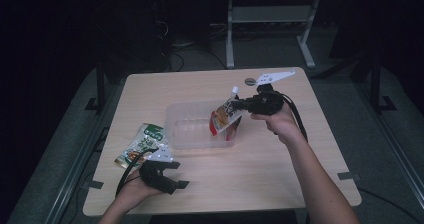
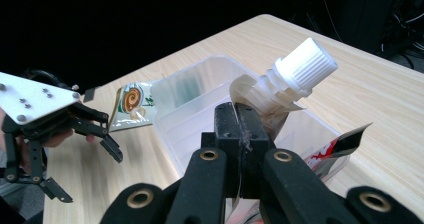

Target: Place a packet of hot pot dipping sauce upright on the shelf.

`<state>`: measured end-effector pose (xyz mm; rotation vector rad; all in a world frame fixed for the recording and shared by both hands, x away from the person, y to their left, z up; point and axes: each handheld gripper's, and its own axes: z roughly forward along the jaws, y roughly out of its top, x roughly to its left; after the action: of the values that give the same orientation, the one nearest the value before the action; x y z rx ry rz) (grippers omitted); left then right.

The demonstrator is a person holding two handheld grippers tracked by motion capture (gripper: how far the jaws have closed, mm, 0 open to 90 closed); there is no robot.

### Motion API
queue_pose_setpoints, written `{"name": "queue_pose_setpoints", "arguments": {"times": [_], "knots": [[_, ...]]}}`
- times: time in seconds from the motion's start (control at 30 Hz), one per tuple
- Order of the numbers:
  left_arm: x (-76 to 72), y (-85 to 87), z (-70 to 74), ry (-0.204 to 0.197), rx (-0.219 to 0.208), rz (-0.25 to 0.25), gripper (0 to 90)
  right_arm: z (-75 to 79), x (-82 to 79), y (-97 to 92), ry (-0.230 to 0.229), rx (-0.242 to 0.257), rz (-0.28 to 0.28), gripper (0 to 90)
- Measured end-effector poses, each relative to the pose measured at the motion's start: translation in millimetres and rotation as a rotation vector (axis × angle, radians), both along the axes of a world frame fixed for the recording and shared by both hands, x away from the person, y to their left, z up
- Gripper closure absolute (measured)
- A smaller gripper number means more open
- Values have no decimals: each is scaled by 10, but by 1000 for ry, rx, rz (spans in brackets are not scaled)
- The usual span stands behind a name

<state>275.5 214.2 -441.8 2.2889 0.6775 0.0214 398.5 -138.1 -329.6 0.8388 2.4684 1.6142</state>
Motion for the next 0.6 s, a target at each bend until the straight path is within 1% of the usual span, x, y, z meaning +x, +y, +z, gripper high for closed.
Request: {"name": "queue_pose_setpoints", "arguments": {"times": [0.17, 0.2, 0.33, 0.43, 0.47, 0.6], "knots": [[1, -1, -8, 6, 3, 0, 220, -22, -3, 46, -2, -26, -5, 897], [0, -5, -9, 9, -3, 3, 220, -29, -3, 52, -2, -28, -7, 897], [3, -7, -9, 7, -4, 0, 220, -70, 2, 89, 4, -32, -4, 897], [2, -11, -13, 7, -4, -2, 220, -79, 4, 99, 3, -23, -5, 897], [1, -17, -18, 11, -9, 1, 220, -78, 3, 99, 2, -25, -6, 897], [2, -26, -26, 15, -7, -1, 220, -75, -2, 98, 2, -27, -7, 897]]}}
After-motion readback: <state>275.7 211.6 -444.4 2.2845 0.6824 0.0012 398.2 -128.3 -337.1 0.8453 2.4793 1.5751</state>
